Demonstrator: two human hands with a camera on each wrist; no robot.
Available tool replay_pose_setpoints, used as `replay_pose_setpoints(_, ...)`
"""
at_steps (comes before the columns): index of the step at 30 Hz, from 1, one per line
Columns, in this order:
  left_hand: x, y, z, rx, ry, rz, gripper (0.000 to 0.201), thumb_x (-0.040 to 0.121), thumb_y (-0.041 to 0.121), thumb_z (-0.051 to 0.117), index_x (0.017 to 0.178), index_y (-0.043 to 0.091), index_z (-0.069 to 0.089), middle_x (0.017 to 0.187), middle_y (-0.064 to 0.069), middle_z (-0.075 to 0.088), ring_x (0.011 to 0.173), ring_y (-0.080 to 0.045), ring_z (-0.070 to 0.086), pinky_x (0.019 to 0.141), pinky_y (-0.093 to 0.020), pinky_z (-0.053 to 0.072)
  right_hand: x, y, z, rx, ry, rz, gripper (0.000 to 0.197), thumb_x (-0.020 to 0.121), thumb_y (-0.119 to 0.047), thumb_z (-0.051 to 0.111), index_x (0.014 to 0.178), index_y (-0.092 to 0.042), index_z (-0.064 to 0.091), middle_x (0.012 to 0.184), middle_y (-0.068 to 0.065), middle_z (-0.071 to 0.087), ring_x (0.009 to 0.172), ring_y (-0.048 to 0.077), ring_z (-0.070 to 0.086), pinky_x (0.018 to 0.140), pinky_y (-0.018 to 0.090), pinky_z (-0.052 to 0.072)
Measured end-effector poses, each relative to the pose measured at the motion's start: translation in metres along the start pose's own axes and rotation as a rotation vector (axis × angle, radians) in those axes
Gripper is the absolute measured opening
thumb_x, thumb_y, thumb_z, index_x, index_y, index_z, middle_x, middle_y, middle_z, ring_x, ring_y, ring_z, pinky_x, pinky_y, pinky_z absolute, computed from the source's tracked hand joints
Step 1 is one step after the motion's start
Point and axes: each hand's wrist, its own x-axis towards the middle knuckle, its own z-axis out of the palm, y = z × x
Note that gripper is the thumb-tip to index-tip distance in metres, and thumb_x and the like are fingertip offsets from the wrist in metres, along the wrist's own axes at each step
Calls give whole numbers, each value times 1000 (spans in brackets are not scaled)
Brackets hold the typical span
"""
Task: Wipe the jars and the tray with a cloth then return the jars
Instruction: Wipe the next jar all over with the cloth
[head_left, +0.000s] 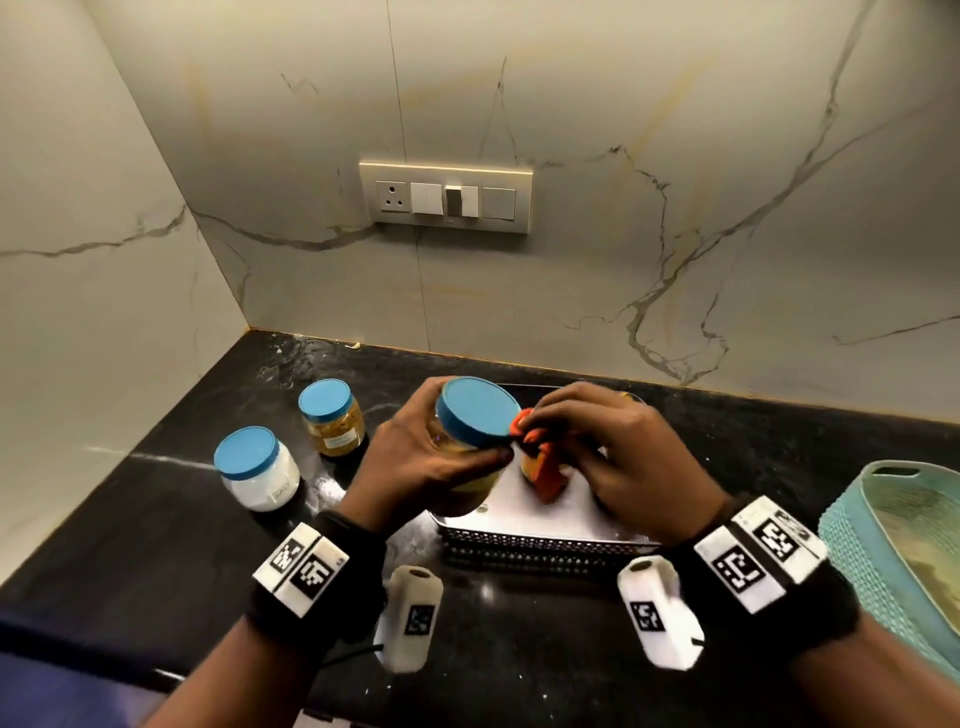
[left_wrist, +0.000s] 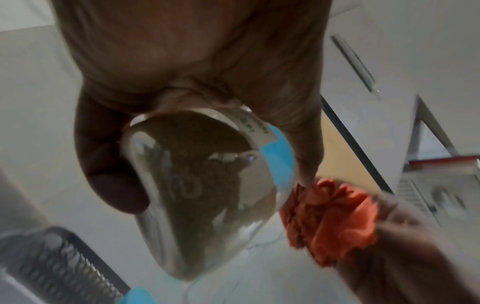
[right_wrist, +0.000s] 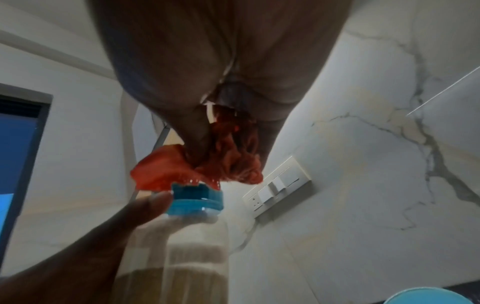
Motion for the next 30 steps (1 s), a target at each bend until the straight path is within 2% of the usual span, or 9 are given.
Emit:
replay_pose_setpoints(3, 2, 2, -2, -341, -3, -212, 71, 62, 46, 94, 121, 33, 58, 109, 14, 75, 105, -10, 70, 84, -28, 58, 0, 3, 0, 99, 132, 107, 37, 88, 7, 65, 116, -16, 71, 115, -6, 67, 111, 13, 63, 91, 39, 56)
replay_pose_setpoints(7, 4, 6, -4, -611, -104, -390, 104, 47, 68, 92, 135, 25, 55, 126, -8, 71, 115, -28, 70, 90, -54, 59, -1, -11, 14, 229, 173, 109, 33, 88, 2, 64, 116, -13, 71, 116, -4, 67, 113, 15, 64, 96, 37, 54)
replay_pose_setpoints(12, -4, 5, -6, -747, -264, -356, 95, 60, 60, 90, 141, 24, 54, 136, -16, 65, 117, -38, 67, 83, -51, 60, 1, -11, 22, 270, 272, 142, 34, 87, 9, 65, 114, -12, 71, 113, -2, 69, 111, 16, 65, 94, 34, 55)
replay_pose_setpoints(16, -9, -3, -10, -825, -306, -333, 94, 55, 49, 97, 134, 20, 57, 124, -13, 71, 104, -30, 71, 71, -39, 60, 2, -13, 19, 417, 292, 189, 32, 90, 9, 62, 114, -10, 70, 111, 2, 71, 105, 18, 68, 83, 26, 58)
replay_pose_setpoints(19, -9, -7, -4, -920, -323, -303, 92, 55, 43, 98, 134, 19, 58, 125, -15, 70, 108, -31, 70, 84, -48, 60, 3, -14, 26, 399, 251, 169, 34, 89, 9, 63, 116, -11, 70, 114, 1, 70, 107, 20, 67, 82, 31, 59)
replay_pose_setpoints(21, -9, -8, 0, -959, -293, -270, 94, 60, 36, 97, 140, 16, 52, 129, -17, 68, 116, -35, 68, 94, -53, 58, 2, -13, 31, 377, 248, 178, 34, 87, 5, 64, 116, -13, 71, 115, -1, 69, 110, 19, 65, 87, 36, 59)
replay_pose_setpoints(26, -8, -9, 12, -773, -98, -258, 93, 61, 35, 95, 139, 16, 49, 127, -16, 69, 120, -36, 66, 88, -43, 59, 8, -19, 33, 259, 295, 157, 37, 82, 0, 76, 116, -15, 72, 115, -2, 68, 112, 17, 64, 93, 36, 56)
replay_pose_setpoints(28, -7, -8, 16, -699, -43, -275, 100, 54, 42, 98, 138, 16, 49, 123, -14, 70, 117, -34, 67, 87, -40, 60, 17, -20, 35, 229, 299, 105, 38, 82, -1, 78, 116, -16, 71, 114, -3, 69, 111, 17, 66, 91, 37, 56)
replay_pose_setpoints(30, -7, -6, 18, -696, -44, -287, 105, 48, 51, 98, 136, 21, 50, 124, -12, 70, 117, -32, 68, 87, -48, 60, 23, -18, 39, 100, 287, 60, 38, 81, -2, 78, 115, -17, 73, 114, -3, 69, 112, 15, 64, 93, 34, 54)
